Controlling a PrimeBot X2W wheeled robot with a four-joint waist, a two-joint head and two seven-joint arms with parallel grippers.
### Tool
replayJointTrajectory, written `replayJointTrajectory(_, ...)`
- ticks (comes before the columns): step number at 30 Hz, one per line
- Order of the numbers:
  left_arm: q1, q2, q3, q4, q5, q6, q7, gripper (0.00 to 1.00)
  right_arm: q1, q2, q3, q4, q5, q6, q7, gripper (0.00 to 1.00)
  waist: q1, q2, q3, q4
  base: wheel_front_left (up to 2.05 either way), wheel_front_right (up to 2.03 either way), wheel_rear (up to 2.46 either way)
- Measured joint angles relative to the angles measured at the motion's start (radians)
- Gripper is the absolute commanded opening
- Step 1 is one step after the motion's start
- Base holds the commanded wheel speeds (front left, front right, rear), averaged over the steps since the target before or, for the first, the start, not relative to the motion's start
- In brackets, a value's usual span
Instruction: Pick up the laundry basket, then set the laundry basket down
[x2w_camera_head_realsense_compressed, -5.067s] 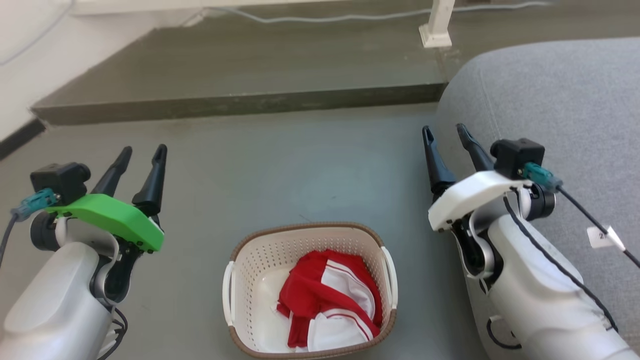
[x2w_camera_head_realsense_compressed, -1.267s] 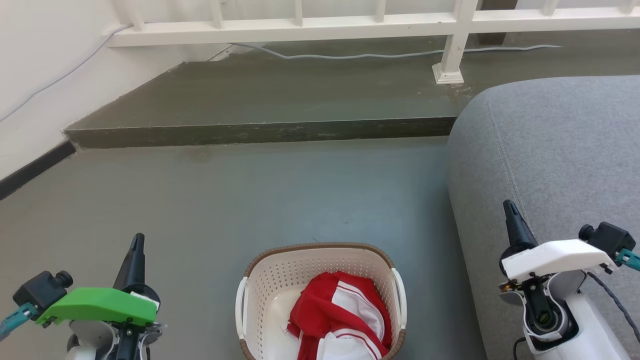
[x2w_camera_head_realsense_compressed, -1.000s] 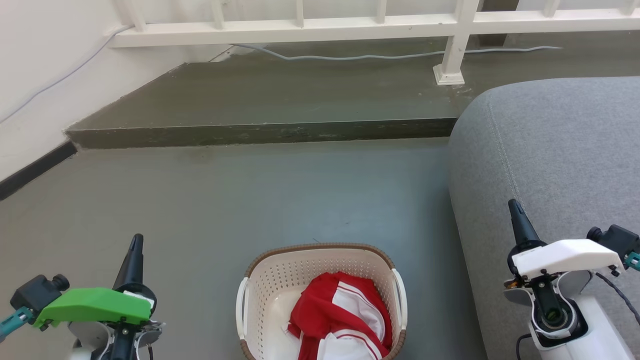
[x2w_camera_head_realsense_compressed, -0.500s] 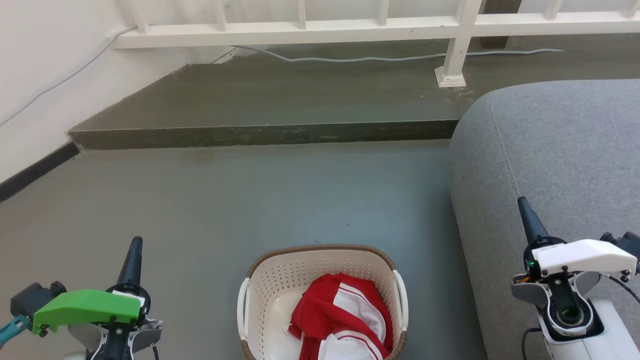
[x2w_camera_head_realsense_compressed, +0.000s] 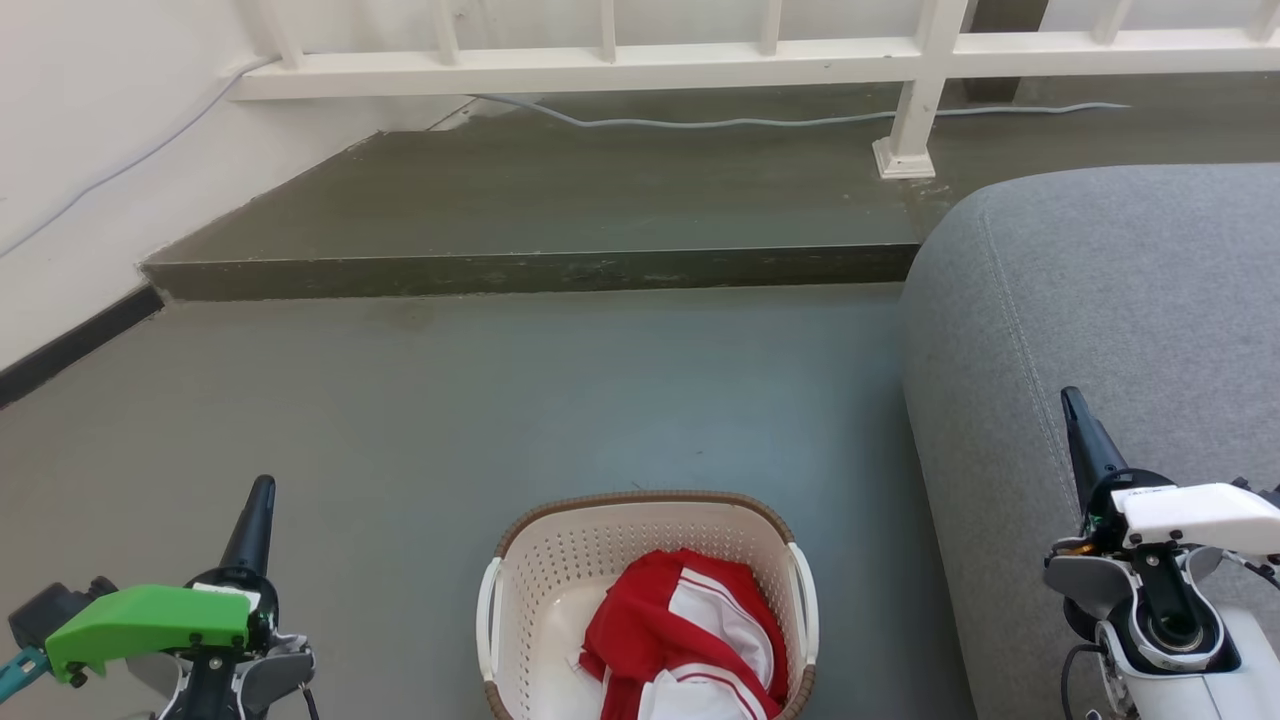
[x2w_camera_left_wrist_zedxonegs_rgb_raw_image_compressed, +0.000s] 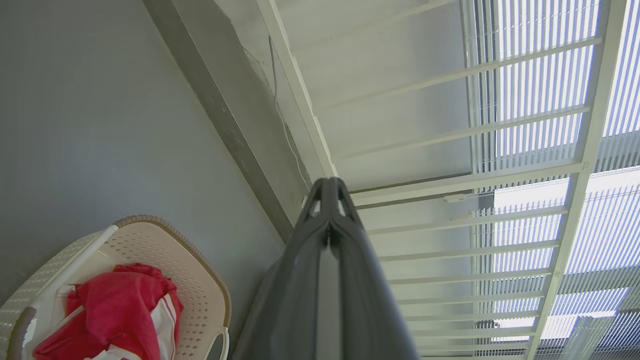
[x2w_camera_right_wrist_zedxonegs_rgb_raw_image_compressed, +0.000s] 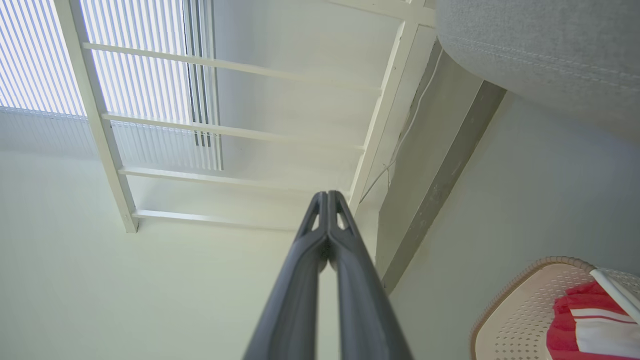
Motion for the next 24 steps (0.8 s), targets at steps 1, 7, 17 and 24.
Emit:
replayJointTrajectory(1,0.000,-0.002,0.005,0.000,-0.008,0.000,0.001,0.00,0.000,0.000,-0.003,0.000,0.011,0.005,0.001,0.00,0.0001,0.0000,0.000,0.000,0.00,0.00,0.00)
replayJointTrajectory(7,0.000,-0.017,0.020,0.001,-0.067,-0.003,0.020,0.00,0.000,0.002,-0.031,0.000,0.084,0.020,0.022,0.00,0.0000,0.0000,-0.002,0.002,0.00,0.00,0.00)
replayJointTrajectory(17,0.000,-0.025,0.053,0.002,-0.164,-0.004,0.054,0.00,0.000,0.005,-0.072,0.000,0.204,0.040,0.053,0.00,0.0000,0.0000,-0.005,0.005,0.00,0.00,0.00)
replayJointTrajectory(24,0.000,-0.026,0.054,0.002,-0.165,-0.004,0.054,0.00,0.000,0.005,-0.074,0.000,0.204,0.040,0.053,0.00,0.0000,0.0000,-0.005,0.005,0.00,0.00,0.00)
